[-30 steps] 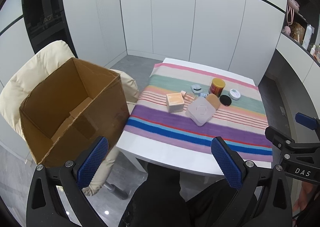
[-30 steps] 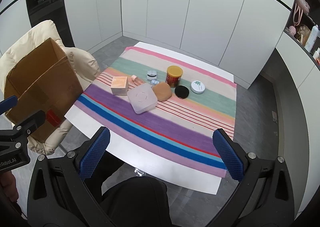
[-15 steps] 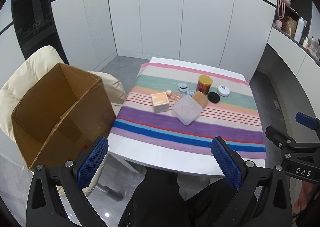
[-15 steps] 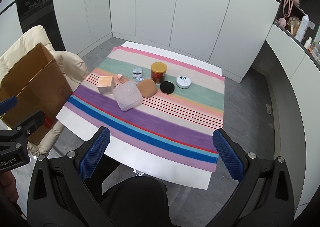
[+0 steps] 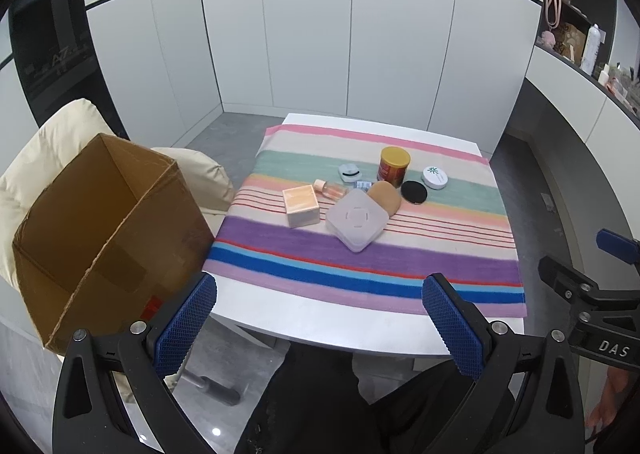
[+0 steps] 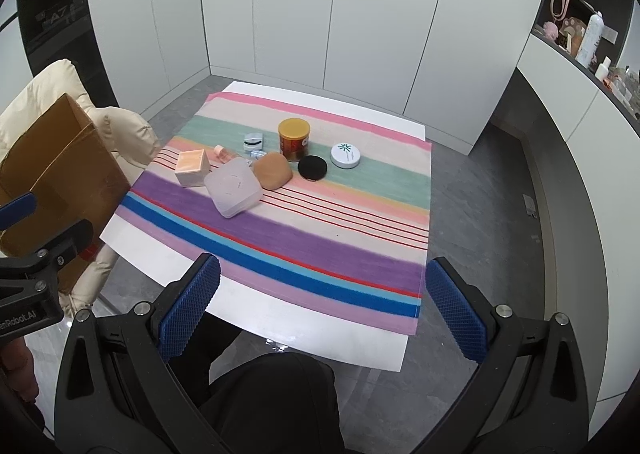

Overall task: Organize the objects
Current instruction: 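Move both tools toward the items on the striped blanket, then grasp the frosted white square case with the right tool while the left tool grasps the peach box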

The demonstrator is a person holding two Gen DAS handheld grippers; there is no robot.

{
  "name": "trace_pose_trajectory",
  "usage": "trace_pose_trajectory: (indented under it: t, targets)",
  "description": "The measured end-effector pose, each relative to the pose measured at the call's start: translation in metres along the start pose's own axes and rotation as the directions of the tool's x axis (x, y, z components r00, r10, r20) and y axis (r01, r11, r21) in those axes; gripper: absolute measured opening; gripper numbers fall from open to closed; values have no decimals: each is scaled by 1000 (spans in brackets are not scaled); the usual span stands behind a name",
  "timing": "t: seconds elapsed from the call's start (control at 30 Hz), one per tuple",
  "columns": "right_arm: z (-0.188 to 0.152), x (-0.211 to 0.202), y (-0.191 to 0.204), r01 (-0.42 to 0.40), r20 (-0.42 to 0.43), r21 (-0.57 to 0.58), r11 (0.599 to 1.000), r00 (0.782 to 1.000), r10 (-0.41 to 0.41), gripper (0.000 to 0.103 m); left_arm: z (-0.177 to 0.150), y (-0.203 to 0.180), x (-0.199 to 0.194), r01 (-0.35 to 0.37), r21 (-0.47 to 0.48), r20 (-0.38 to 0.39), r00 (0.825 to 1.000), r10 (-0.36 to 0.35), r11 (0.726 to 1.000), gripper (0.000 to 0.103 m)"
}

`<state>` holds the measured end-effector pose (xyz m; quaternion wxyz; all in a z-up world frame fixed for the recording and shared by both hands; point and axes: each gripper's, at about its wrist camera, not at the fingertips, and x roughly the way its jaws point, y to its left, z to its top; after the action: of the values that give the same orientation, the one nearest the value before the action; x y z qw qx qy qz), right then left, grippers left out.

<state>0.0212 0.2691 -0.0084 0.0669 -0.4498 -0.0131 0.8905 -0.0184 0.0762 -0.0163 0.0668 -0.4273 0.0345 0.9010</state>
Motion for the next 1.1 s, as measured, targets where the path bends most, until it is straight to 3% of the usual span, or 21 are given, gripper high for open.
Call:
trace_pose_trajectory:
  t: [0.33,0.6,0.73,0.87,1.1]
  targets:
    - [10,35,-13,-37,-58,25,999,998,39,103,20,-11,36,8,28,-60,998,-6,1000,103]
    - [32,79,-10,-68,-53,22,997,996,69,103,32,-5,85,-9,49,-120,993,15,999,103]
    - [39,103,4,-95,-69,-24,995,993,93,103,36,6,107,-58,29,-144,988,62,998,103]
    - [44,129,27,-116,-87,-79,990,990,109,103,40,15,126,-56,10,-146,988,57,998,103]
    - [47,186,64,-150,-160,-142,979,979,127,103,38,32,167,-110,5,-158,981,109,994,102]
